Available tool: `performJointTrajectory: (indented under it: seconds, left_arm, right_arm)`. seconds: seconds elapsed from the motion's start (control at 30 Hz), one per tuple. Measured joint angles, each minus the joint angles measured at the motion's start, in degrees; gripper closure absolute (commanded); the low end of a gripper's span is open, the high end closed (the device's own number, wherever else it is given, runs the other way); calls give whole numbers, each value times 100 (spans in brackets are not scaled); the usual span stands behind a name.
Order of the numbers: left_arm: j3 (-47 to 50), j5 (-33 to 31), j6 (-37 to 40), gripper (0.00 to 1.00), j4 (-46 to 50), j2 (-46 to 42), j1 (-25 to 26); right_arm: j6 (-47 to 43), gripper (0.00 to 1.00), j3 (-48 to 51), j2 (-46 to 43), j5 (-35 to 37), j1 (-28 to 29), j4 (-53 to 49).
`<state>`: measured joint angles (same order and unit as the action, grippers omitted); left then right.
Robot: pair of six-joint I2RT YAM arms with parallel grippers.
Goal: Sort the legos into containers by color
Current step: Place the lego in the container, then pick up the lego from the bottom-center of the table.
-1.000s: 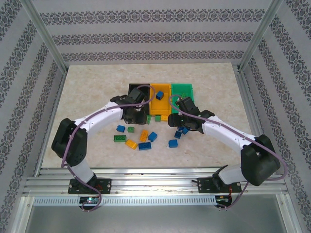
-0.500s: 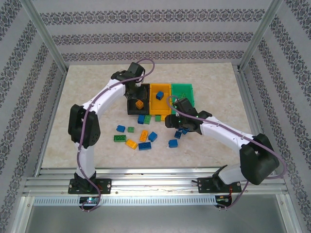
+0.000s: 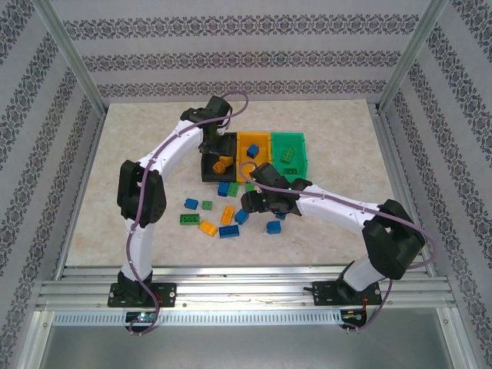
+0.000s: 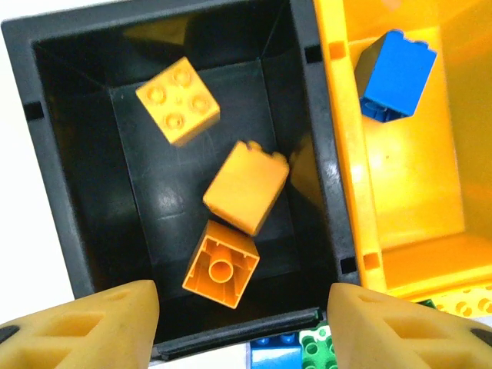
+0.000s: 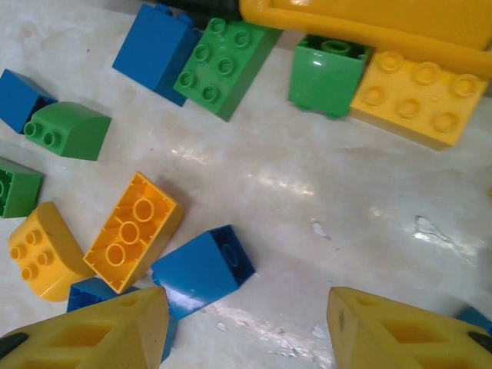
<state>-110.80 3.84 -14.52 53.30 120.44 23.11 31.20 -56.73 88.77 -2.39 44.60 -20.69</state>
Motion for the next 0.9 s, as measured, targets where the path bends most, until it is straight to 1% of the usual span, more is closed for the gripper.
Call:
performJointTrajectory:
  seconds: [0.07,0.17,0.43,0.53,0.7,0.9]
  left_arm:
    - [330,24,-4,40,-57,-157,0]
    - [1075,142,-81,40,-264,-592,-33]
    - [3005,723,-551,40,-1261,-2133,-354]
    - [3622,931,-739,40,-1639,-2503,-450]
    - [4509,1189,-1001,40,-2063,-2811,-645]
    - [4900,1375,-1150,40,-2277,-3001,-708]
  right_arm:
    - [9,43,-116,149,-2,96,0]
    - [15,42,-308,365,-7,225,-4]
    - [15,42,-826,903,-101,546,0]
    - [17,42,-929,1097,-153,627,-2]
    - [22,42,-1147,1419,-225,745,-24]
    - [105,43,-1604,1974,-262,807,-155]
